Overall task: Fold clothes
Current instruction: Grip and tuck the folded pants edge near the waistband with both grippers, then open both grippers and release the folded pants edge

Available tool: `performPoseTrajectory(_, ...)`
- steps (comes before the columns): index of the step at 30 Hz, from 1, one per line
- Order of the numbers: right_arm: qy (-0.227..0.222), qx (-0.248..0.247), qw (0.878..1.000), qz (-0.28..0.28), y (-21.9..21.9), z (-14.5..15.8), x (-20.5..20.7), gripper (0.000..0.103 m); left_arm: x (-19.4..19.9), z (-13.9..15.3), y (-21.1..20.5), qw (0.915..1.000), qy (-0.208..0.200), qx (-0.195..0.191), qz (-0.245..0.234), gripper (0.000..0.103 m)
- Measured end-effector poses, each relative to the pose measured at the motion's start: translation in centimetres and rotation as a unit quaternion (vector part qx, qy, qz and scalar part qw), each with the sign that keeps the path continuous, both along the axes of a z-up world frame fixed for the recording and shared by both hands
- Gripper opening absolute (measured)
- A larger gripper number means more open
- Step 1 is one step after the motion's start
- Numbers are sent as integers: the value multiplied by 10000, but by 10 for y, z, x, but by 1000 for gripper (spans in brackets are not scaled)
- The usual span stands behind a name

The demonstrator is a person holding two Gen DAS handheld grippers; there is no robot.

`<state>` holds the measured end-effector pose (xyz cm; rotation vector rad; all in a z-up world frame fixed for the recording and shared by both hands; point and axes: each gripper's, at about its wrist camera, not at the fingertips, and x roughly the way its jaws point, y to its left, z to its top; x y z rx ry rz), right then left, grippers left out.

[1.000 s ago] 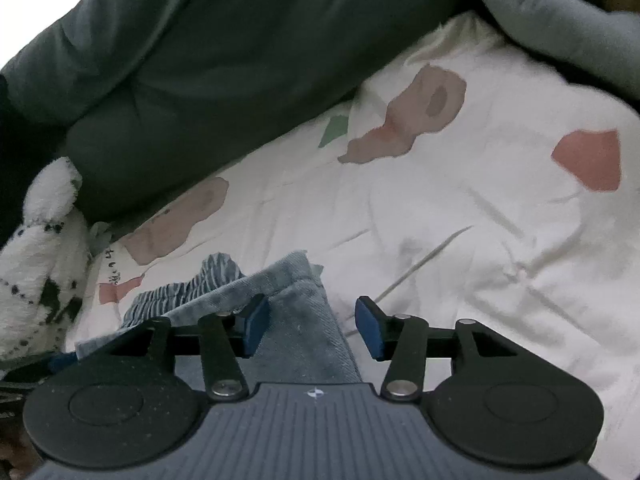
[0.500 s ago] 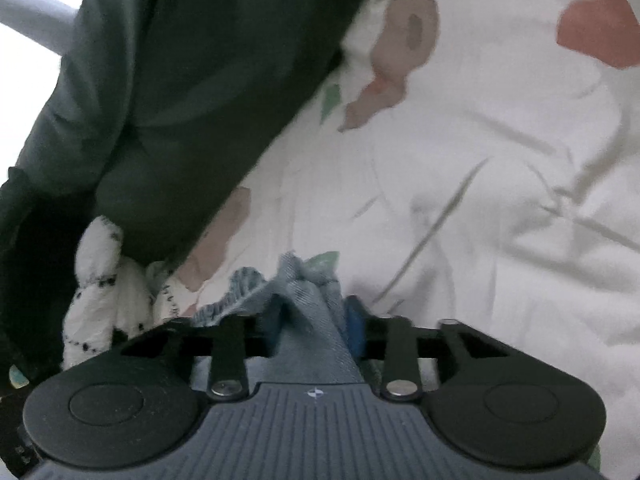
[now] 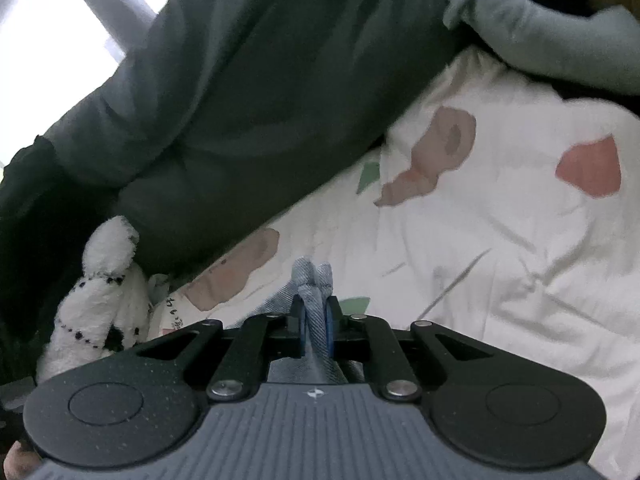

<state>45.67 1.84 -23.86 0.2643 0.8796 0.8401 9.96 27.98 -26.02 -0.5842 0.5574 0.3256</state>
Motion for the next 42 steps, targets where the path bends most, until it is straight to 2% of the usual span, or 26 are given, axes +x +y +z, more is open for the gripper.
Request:
performPoseTrajectory(6,-165,60,9998,-63,0,12,-5,9,-2,13,4,9998,-130,131,-44,17)
performPoseTrajectory(11,-224,-138,9995,-192,11,10,-3,9,15,7,21,10000,23,18,-69,17)
performPoseTrajectory(16,-242,-195,9990,-331,20,6,3,8,24,5,30,9999,104,92,-98,18)
performPoseTrajectory(19,-201,-312,9987,-337,27,0,7,8,31,-11,40,9994,316,31,-116,18)
performPoseTrajectory(21,-169,-433,9982,-372,31,-4,8,8,33,-28,48,9984,501,-275,0,18)
performPoseTrajectory(23,-138,-563,9974,-431,34,-9,9,8,35,-37,52,9974,619,-364,9,20)
performPoseTrajectory(25,-107,-694,9963,-490,38,-13,9,13,34,-35,54,9975,609,-367,37,30)
performPoseTrajectory(27,-92,-801,9952,-550,40,-16,9,15,30,-30,55,9979,570,-291,106,37)
performPoseTrajectory(28,-141,-791,9951,-574,39,-14,7,21,28,-25,53,9982,550,-182,138,37)
performPoseTrajectory(30,-276,-811,9946,-584,37,-9,1,26,23,-16,51,9986,501,18,192,37)
performPoseTrajectory(34,-585,-792,9937,-535,43,1,-12,26,17,3,44,9993,271,196,145,35)
performPoseTrajectory(37,-823,-768,9925,-487,49,9,-22,26,21,15,34,9995,77,314,-60,31)
performPoseTrajectory(42,-985,-798,9919,-78,76,1,-43,26,34,5,25,9991,157,336,-214,29)
